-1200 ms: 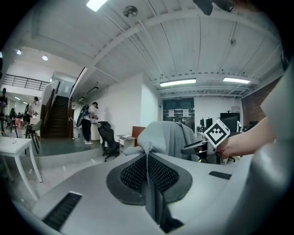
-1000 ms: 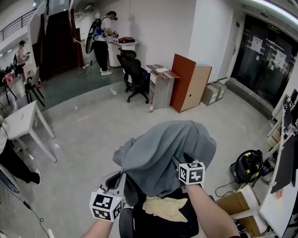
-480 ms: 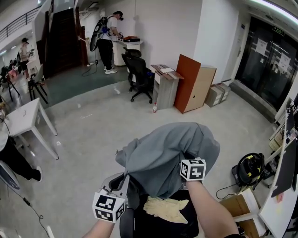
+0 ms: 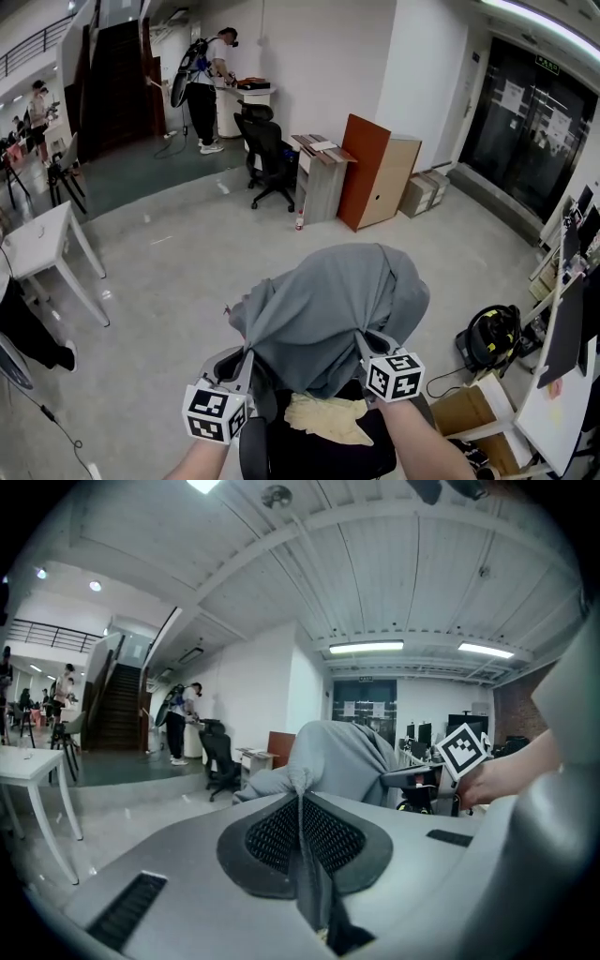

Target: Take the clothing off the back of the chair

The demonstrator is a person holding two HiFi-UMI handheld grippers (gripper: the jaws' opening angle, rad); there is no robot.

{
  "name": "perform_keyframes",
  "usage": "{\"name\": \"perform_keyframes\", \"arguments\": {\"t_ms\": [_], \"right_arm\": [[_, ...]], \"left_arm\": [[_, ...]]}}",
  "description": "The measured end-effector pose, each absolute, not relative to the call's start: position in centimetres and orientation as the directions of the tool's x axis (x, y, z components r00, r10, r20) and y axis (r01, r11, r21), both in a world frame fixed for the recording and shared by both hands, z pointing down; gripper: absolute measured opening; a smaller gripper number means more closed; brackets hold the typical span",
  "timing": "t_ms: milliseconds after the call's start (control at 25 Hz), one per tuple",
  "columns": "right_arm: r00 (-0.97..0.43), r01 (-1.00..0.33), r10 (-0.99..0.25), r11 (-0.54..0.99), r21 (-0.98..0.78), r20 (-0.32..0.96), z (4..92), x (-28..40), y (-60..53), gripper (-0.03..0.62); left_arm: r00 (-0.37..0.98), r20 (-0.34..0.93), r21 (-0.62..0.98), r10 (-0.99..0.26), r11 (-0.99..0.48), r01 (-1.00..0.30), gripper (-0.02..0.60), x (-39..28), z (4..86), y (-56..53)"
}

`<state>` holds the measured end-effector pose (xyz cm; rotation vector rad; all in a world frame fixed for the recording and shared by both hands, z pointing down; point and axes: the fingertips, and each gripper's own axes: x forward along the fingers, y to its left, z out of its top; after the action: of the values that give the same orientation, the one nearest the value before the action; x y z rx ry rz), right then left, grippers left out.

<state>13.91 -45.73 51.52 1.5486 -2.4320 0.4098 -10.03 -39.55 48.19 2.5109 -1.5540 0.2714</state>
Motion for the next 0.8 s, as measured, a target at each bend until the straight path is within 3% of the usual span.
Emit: {"name": "perform_keyframes", "arguments": {"t_ms": [480, 800], "right_arm": [[-0.366, -0.931, -0.885, 0.350, -0.109, 0.286, 48.9, 11.4, -36.4, 0.021], [-0.384, -0.920, -0.895, 0.349, -0.181, 0.226, 47.7, 12.8, -29.7, 0.021]], "left_arm": [[0.532, 0.202, 0.065, -0.822, -0.531, -0.845, 0.015, -11.9, 47.7, -37.0], [0.522, 0.195, 0.046, -0.831, -0.523, -0.851, 0.015, -11.0, 46.6, -32.4]]}}
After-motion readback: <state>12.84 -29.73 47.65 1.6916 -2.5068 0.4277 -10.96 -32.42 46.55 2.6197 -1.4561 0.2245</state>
